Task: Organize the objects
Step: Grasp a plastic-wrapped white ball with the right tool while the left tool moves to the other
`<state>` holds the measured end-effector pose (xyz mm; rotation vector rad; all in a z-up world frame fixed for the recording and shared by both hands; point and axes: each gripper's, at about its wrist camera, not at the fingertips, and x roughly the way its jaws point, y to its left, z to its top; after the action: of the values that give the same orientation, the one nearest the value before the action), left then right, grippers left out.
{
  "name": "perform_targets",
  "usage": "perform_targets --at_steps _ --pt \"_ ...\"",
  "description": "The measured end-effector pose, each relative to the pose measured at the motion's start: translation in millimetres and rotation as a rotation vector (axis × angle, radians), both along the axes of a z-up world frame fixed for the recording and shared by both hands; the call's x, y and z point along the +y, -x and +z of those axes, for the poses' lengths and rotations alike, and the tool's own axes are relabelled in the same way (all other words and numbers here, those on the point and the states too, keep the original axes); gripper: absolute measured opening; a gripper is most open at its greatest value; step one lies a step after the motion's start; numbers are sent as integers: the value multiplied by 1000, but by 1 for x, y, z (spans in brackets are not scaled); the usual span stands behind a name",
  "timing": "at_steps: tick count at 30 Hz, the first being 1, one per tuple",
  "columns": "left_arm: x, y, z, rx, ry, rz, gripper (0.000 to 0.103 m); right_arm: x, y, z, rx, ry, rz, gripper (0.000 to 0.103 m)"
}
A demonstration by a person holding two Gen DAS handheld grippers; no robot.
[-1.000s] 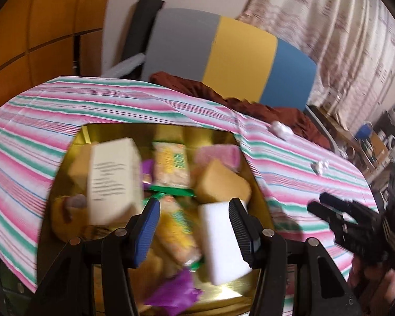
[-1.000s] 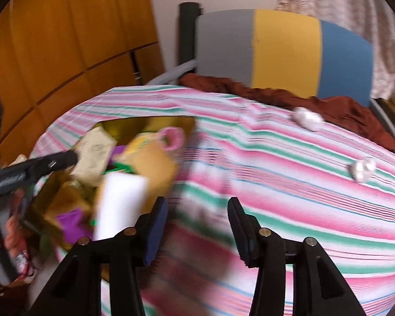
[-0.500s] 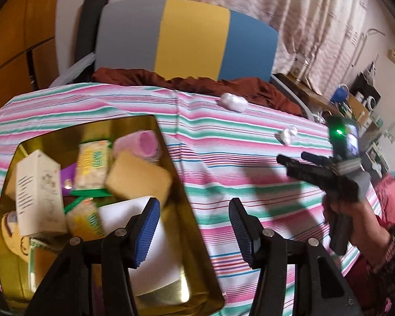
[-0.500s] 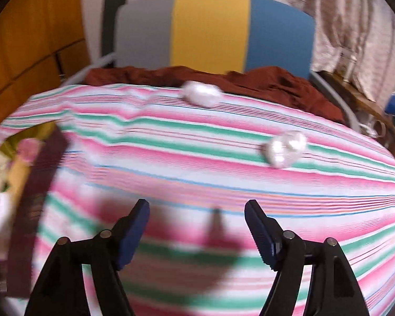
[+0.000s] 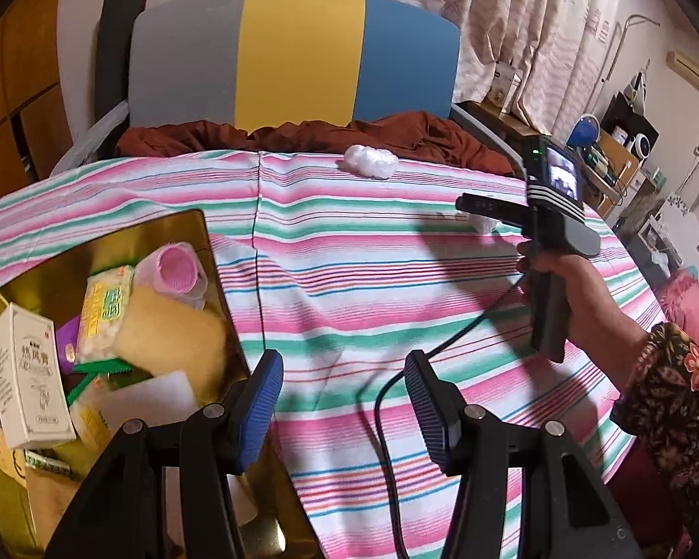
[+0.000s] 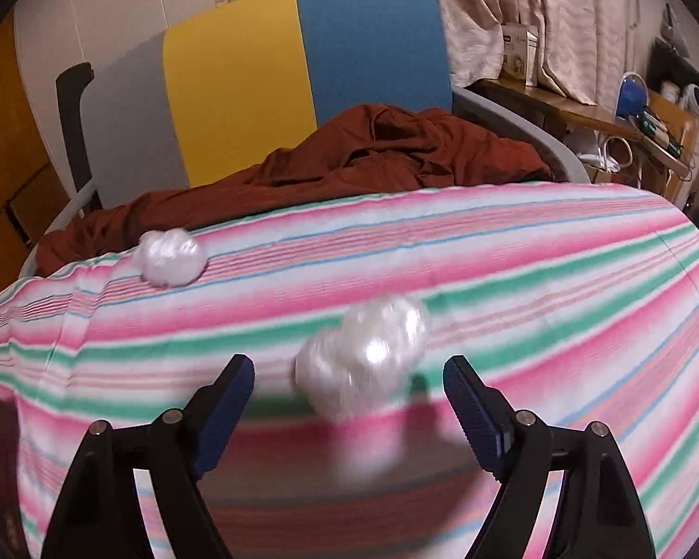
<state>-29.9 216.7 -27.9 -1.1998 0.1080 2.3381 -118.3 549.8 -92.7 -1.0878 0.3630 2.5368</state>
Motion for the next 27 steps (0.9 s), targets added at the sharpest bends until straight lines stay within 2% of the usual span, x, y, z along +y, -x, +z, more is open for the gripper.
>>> perform_targets --at_steps 1,3,5,6,7,11,17,21,27 --pt "2 1 1 -1 2 -1 55 1 5 -4 -8 -1 2 80" --pt "7 6 3 0 2 -2 55 2 11 -11 -25 6 7 64" --pt "15 13 6 11 7 -7 55 3 13 -16 -35 4 10 57" --pt "20 17 8 17 7 -11 55 3 13 -15 -26 2 15 46" --pt "27 23 10 27 11 -16 55 2 12 -15 -18 2 24 41" --pt "55 50 16 62 18 -22 55 -3 0 -14 -9 -10 12 40" --pt "104 107 16 126 21 18 57 3 -27 -14 46 37 -54 40" --pt "133 142 6 109 -13 14 59 9 -28 -18 49 57 -88 40" --pt "175 190 -23 56 21 -7 60 4 -26 -19 39 22 -88 40"
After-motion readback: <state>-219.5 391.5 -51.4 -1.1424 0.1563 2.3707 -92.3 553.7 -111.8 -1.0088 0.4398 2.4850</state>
